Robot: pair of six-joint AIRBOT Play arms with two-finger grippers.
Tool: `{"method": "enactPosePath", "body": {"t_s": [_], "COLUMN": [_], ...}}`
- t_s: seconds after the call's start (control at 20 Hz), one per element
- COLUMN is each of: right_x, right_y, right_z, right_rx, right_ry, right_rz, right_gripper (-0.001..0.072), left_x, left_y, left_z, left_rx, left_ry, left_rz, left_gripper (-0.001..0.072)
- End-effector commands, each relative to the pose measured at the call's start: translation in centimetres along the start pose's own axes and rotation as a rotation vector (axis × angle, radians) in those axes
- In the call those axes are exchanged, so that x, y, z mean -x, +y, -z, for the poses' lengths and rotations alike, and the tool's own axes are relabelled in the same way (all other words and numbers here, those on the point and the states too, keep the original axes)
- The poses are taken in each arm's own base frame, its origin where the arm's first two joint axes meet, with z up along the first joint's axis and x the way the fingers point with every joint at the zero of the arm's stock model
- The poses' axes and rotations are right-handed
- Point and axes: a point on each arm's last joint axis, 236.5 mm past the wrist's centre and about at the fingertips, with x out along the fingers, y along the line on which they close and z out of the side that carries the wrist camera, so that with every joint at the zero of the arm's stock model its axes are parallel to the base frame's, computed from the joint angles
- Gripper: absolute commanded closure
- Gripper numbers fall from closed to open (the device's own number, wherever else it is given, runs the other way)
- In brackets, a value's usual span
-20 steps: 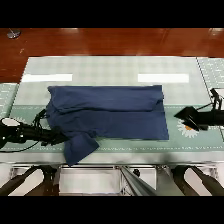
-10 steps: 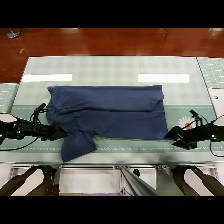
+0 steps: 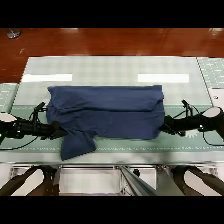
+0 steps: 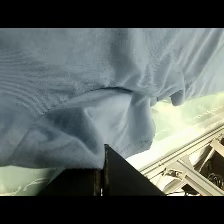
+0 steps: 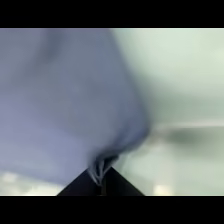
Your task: Fold the shirts.
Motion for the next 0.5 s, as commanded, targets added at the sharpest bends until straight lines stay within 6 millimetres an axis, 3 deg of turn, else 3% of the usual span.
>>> {"method": "enactPosePath", "body": {"t_s": [0.0, 0.25, 0.35, 0.45], "right_x": [1.4, 7.0, 8.4, 8.9], "right_y": [2.5, 6.1, 7.7, 9.1], "right_z": [-1.4, -7.6, -9.6, -11.7], "right_rx": [0.090, 0.161, 0.178, 0.163], "right_ry": [-0.006, -0.202, -0.256, -0.282], "right_rz": [-0.036, -0.063, -0.089, -0.139], "right_gripper": [0.0680, 0.0680, 0.0680, 0.0680], "left_x": [1.1, 6.2, 7.8, 8.0], "left_y": [-0.7, -3.5, -3.9, -4.5], "left_z": [-1.5, -8.8, -12.4, -15.2], "left_rx": [-0.030, -0.069, -0.028, -0.040], "left_ry": [-0.036, -0.247, -0.351, -0.376], "left_rz": [-0.003, -0.036, -0.053, -0.060], "left_gripper": [0.0684, 0.0685, 0.0685, 0.0685]}}
